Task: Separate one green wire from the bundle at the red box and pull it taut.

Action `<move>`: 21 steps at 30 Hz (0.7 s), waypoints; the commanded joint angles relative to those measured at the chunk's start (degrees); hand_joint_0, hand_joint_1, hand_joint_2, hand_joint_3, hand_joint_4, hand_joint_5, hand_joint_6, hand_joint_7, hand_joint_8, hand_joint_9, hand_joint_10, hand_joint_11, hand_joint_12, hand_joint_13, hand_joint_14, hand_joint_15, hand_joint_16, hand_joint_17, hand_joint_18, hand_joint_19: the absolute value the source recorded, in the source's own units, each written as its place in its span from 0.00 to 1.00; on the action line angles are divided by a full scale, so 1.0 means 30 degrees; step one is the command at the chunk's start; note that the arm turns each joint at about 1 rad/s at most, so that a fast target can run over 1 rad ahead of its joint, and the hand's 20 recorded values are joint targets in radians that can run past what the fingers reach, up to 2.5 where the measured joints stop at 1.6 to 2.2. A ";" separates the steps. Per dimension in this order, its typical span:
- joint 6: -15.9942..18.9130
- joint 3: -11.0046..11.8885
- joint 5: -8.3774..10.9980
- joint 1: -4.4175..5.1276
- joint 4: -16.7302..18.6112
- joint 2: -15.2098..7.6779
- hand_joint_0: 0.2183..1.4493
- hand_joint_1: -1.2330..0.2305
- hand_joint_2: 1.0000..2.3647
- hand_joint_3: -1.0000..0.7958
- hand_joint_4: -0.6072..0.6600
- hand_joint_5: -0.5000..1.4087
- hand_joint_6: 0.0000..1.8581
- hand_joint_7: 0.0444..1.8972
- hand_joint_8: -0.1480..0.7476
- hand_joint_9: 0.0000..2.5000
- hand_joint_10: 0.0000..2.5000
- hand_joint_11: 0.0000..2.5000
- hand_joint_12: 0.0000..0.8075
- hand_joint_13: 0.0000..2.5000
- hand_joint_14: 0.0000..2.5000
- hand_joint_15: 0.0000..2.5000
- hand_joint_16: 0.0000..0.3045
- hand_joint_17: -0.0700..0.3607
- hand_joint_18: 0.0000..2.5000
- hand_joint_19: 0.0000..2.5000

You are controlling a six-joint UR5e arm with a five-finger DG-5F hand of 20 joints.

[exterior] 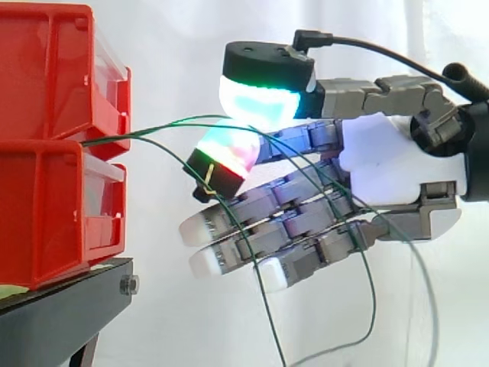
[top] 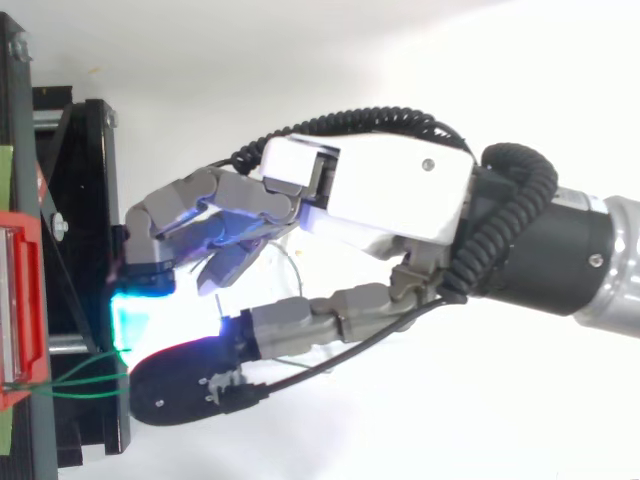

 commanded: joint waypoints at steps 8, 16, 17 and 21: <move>-0.0252 -0.0002 0.1285 -0.0009 -0.2543 0.0443 0.31 0.32 0.01 0.56 0.42 0.19 0.47 0.62 0.52 0.37 0.00 0.19 0.42 0.28 0.00 0.08 0.17 0.43 0.32 0.12; -0.0194 -0.0940 0.3190 0.0020 -0.2484 0.0443 0.31 0.32 0.01 0.56 0.41 0.19 0.47 0.61 0.52 0.34 0.00 0.17 0.42 0.29 0.00 0.09 0.17 0.43 0.32 0.12; -0.0165 -0.1145 0.3190 0.0020 -0.2015 0.0473 0.31 0.32 0.01 0.57 0.42 0.19 0.47 0.62 0.52 0.34 0.00 0.17 0.42 0.29 0.00 0.09 0.17 0.43 0.32 0.12; -0.0223 -0.1438 0.3190 0.0049 -0.0580 0.0443 0.31 0.32 0.01 0.57 0.42 0.19 0.47 0.62 0.52 0.34 0.00 0.17 0.42 0.29 0.00 0.09 0.17 0.43 0.32 0.12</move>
